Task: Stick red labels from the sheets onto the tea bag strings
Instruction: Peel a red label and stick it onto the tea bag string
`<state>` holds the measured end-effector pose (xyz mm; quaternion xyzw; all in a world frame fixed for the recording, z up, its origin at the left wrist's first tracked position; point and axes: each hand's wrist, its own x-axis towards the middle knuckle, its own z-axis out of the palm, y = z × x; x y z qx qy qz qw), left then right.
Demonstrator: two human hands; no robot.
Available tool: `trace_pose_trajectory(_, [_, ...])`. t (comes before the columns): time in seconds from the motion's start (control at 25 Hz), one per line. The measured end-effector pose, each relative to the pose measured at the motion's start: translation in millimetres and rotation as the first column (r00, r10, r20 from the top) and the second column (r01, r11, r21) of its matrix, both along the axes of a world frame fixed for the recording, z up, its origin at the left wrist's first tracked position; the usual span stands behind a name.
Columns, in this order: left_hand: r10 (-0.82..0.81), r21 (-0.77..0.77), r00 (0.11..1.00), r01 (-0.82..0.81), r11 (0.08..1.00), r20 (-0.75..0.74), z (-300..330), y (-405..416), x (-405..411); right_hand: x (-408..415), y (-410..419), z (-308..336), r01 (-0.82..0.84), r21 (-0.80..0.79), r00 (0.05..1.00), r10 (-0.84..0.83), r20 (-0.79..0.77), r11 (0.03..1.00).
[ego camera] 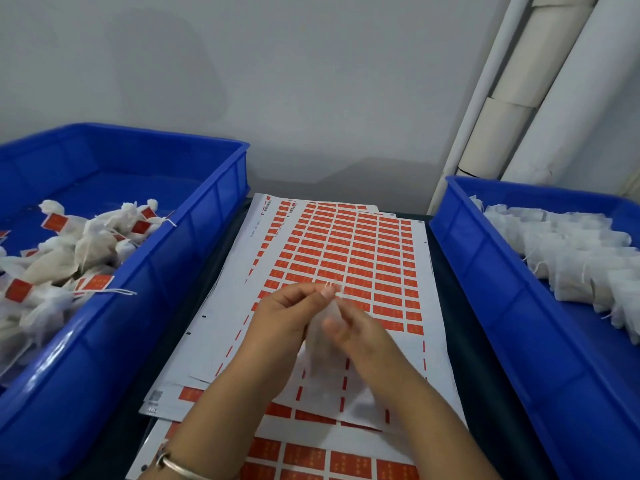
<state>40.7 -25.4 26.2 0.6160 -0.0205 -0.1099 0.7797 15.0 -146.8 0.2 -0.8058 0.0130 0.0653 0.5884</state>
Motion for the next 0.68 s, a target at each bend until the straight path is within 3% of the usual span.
trace_pose_trajectory(0.08, [0.069,-0.01,0.997,-0.07,0.998,-0.037,-1,0,2,2,11,-5,0.042,-0.189,0.999,-0.035,0.038,0.981])
trace_pose_trajectory(0.16, [0.09,-0.043,0.994,-0.092,0.995,-0.061,-2,1,4,1,13,-9,0.083,-0.219,0.996,-0.071,0.061,0.972])
trace_pose_trajectory(0.32, [0.101,-0.127,0.988,-0.115,0.985,-0.115,1,9,12,1,-3,-3,0.088,-0.038,0.996,-0.088,-0.011,0.995])
trace_pose_trajectory(0.44, [0.143,-0.206,0.964,-0.19,0.96,-0.224,2,11,19,3,-12,0,0.113,0.278,0.989,-0.08,-0.128,0.954])
trace_pose_trajectory(0.56, [0.132,-0.225,0.956,-0.193,0.955,-0.261,0,11,22,3,-19,5,0.106,0.713,0.988,0.005,-0.153,0.693])
trace_pose_trajectory(0.68, [0.111,-0.172,0.965,-0.154,0.973,-0.236,-6,10,23,5,-28,6,0.097,0.924,0.995,-0.002,-0.104,0.37])
